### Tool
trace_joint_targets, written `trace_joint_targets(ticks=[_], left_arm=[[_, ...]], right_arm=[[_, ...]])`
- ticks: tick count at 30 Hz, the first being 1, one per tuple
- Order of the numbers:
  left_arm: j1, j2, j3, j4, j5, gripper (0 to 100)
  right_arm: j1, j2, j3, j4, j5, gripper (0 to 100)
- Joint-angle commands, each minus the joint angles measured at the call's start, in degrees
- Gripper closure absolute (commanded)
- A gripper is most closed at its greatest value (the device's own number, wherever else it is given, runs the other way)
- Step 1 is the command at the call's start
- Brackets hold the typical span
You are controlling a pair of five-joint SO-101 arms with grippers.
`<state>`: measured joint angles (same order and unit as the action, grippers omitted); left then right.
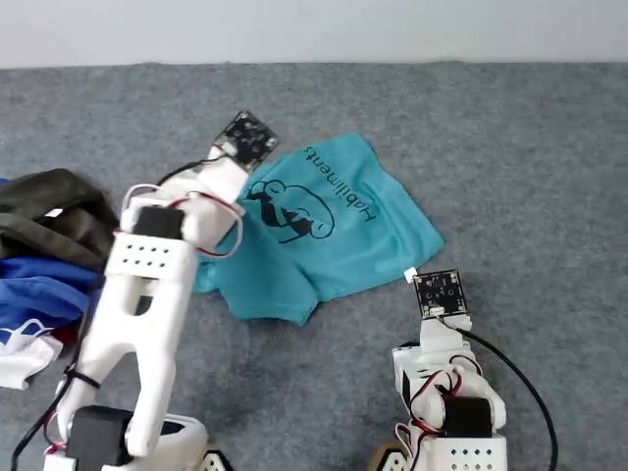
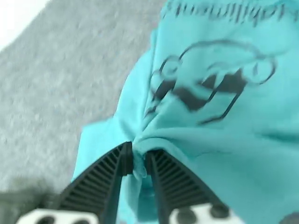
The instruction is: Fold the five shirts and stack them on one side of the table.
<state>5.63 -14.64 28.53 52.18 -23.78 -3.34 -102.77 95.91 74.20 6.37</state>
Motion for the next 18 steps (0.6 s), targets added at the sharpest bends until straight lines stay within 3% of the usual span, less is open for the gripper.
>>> trace_joint_targets(ticks=[1, 10, 18], left_arm=[[3.3, 2.4, -1.7, -3.6, 3.2, 99], [2.8, 21.4, -12.7, -2.5, 5.5, 98], [1.1, 23.3, -28.1, 20.1, 5.0, 86]], right_arm=[[-0.1, -0.7, 0.5, 0.5, -0.4, 99.0], [-0.1, -0.7, 0.5, 0.5, -0.4, 99.0], [-0.1, -0.7, 0.5, 0.5, -0.4, 99.0]])
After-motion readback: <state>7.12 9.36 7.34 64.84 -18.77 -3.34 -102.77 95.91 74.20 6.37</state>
